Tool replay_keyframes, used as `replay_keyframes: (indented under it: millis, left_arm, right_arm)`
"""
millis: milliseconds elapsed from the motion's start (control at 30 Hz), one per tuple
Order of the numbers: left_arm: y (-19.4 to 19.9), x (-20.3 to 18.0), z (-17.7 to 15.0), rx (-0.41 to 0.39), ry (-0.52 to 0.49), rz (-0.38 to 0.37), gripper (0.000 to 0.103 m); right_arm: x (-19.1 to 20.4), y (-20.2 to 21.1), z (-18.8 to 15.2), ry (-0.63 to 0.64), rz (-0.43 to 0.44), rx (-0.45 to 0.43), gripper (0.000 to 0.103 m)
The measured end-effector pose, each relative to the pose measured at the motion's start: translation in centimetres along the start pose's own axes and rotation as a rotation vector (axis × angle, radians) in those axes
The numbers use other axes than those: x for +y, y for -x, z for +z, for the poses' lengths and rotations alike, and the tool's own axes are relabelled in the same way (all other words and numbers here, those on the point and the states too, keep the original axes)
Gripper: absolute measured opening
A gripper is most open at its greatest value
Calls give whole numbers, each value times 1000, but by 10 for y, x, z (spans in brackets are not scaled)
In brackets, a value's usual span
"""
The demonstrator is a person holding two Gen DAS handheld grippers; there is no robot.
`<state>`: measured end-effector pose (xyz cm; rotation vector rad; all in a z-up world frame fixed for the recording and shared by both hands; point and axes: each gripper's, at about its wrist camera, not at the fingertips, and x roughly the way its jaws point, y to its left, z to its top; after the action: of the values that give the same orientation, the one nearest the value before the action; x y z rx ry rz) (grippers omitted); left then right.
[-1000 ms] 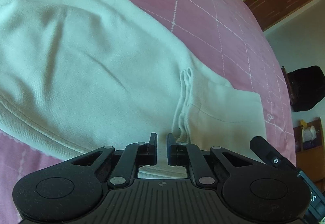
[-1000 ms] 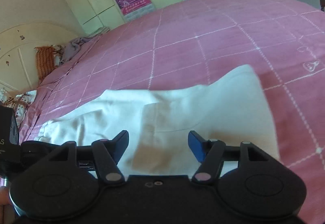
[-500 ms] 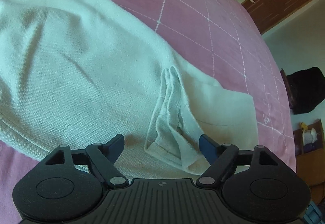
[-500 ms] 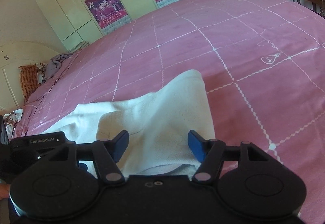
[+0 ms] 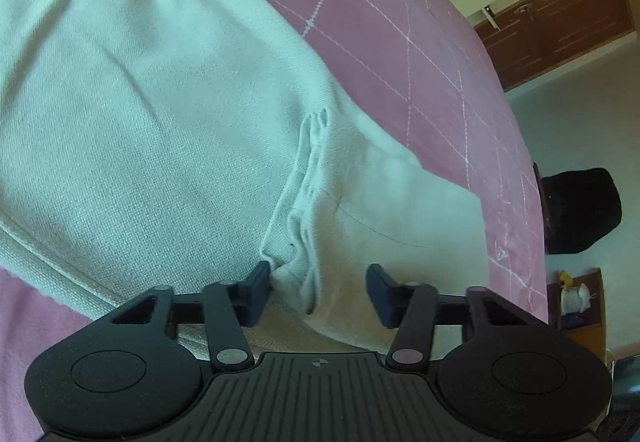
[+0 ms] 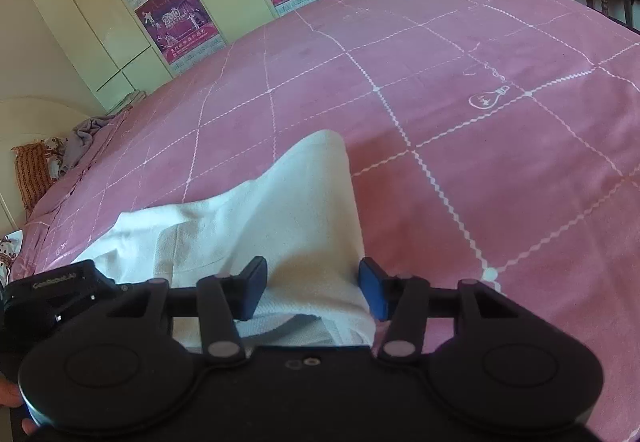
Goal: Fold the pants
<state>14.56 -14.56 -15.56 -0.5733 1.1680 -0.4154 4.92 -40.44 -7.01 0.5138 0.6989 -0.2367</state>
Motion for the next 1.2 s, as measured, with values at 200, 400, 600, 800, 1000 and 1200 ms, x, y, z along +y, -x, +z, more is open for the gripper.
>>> replay_keyframes:
  millis: [200, 400, 600, 800, 1000, 1200]
  left_arm:
    - [38, -15, 4, -143, -44, -63, 19]
    - [96, 5, 30, -223, -136, -42, 19]
    - [49, 57, 6, -82, -168, 140, 19]
    - [76, 38, 11, -119, -215, 139, 29]
    - [68, 54, 6, -108, -233, 275, 46]
    - [103, 61, 4, -161, -201, 238, 46]
  right_arm:
    - [0, 0, 2, -12, -13, -12, 52]
    - [23, 4, 15, 68, 7, -57, 52]
    - [61, -38, -11, 208, -26, 84, 43]
    - [79, -51, -29, 366, -115, 146, 46]
    - [104, -44, -24, 326, -53, 71, 47]
    - [124, -66, -55, 482, -116, 121, 49]
